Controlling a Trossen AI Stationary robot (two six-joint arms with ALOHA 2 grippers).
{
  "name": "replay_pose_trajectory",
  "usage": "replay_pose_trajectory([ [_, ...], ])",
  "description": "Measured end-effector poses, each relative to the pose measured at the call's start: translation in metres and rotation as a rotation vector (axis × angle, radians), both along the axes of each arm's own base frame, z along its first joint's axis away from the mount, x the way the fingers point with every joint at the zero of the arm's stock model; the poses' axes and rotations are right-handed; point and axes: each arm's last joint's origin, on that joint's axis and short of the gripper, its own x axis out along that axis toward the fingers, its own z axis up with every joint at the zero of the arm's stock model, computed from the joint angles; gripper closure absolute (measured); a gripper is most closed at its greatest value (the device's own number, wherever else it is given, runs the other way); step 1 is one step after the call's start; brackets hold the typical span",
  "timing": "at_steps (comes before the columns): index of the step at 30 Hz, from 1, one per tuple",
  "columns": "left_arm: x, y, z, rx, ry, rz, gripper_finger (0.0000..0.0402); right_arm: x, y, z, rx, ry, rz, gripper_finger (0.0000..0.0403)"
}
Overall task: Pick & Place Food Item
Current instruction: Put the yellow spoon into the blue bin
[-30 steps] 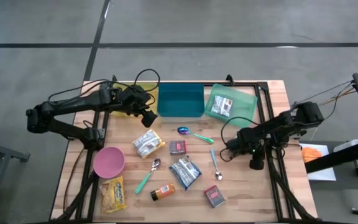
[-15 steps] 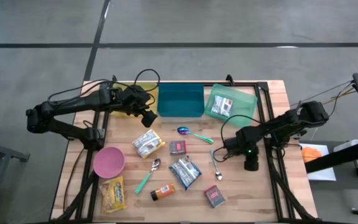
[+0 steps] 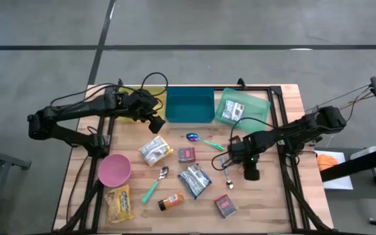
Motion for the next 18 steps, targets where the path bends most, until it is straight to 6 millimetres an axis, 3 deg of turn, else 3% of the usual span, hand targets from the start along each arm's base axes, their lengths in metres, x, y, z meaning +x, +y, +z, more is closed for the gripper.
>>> replay_pose_trajectory([
  [7, 0.0, 0.0, 0.0, -0.003, 0.0, -0.002, 0.0058, -0.005, 0.0, 0.022, 0.027, -0.117, 0.072, 0.0349],
  [14, 0.0, 0.0, 0.0, -0.003, -0.001, -0.003, 0.0058, -0.012, -0.001, 0.021, 0.018, -0.121, 0.069, 0.0346],
  [18, 0.0, 0.0, 0.0, -0.003, 0.0, -0.003, 0.0058, -0.013, -0.001, 0.017, 0.018, -0.096, 0.071, 0.0308],
])
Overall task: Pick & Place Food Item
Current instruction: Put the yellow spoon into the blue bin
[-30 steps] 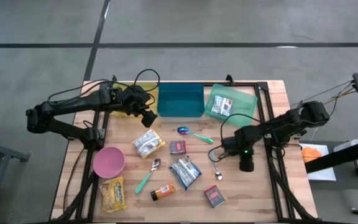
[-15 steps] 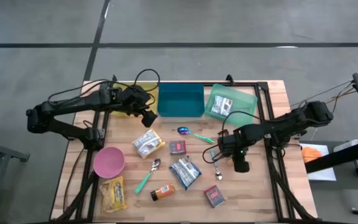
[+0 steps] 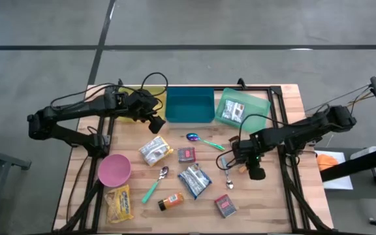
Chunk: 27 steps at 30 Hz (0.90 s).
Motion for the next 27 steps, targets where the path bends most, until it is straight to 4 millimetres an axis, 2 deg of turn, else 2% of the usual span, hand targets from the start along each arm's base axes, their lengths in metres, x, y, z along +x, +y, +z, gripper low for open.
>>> replay_pose_trajectory([
  [4, 0.0, 0.0, 0.0, -0.003, -0.001, -0.002, 0.0058, 0.0, 0.0, -0.003, -0.019, 0.013, 0.0, 0.0241],
  [7, 0.0, 0.0, 0.0, -0.003, 0.0, -0.002, 0.0058, -0.003, -0.004, -0.004, -0.118, 0.044, -0.005, 0.0196],
  [10, 0.0, 0.0, 0.0, -0.003, 0.0, -0.002, 0.0058, -0.009, -0.008, -0.004, -0.245, 0.092, -0.009, 0.0173],
  [21, 0.0, 0.0, 0.0, -0.003, 0.0, -0.003, 0.0058, -0.009, -0.008, -0.014, -0.277, 0.144, 0.017, 0.0166],
  [27, 0.0, 0.0, 0.0, -0.003, 0.0, -0.003, 0.0058, -0.005, -0.006, -0.027, -0.292, 0.214, 0.032, 0.0166],
])
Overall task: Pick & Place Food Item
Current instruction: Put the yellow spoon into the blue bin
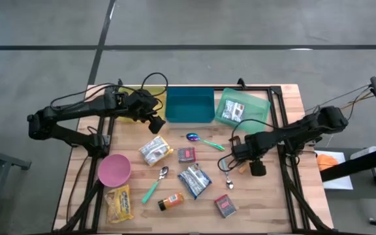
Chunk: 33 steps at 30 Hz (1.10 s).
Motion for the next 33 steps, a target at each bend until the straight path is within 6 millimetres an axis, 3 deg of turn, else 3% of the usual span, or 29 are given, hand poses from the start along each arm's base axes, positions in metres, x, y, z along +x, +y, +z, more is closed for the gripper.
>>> replay_pose_trajectory([
  [7, 0.0, 0.0, 0.0, 0.0, 0.0, 0.0, 0.0058, 0.005, 0.0, -0.022, -0.049, 0.122, -0.008, 0.0185],
  [17, 0.0, 0.0, 0.0, -0.004, 0.002, -0.002, 0.0058, 0.01, 0.001, -0.026, -0.078, 0.148, 0.003, 0.0372],
  [33, 0.0, 0.0, 0.0, -0.006, 0.001, 0.001, 0.0058, 0.006, 0.004, -0.008, 0.038, 0.07, -0.042, 0.0374],
])
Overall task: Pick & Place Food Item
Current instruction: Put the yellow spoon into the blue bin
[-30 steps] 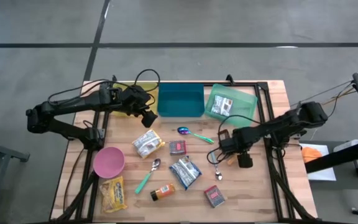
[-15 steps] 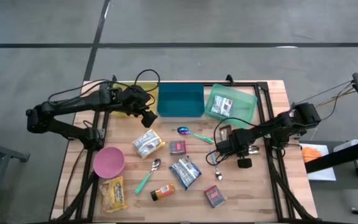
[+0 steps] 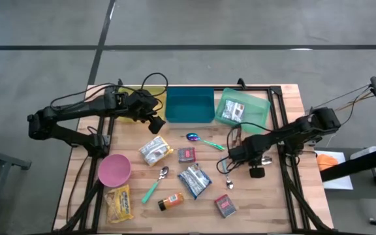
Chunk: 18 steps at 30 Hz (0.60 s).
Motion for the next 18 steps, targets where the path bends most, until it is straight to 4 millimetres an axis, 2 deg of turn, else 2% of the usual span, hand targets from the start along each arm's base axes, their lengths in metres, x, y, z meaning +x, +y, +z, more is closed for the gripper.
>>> replay_pose_trajectory([
  [9, 0.0, 0.0, 0.0, -0.001, -0.001, 0.002, 0.0058, 0.005, 0.002, 0.039, 0.057, -0.174, -0.09, 0.0374],
  [18, 0.0, 0.0, 0.0, -0.013, -0.011, 0.019, 0.0058, 0.021, 0.004, 0.08, 0.062, -0.366, -0.144, 0.0374],
])
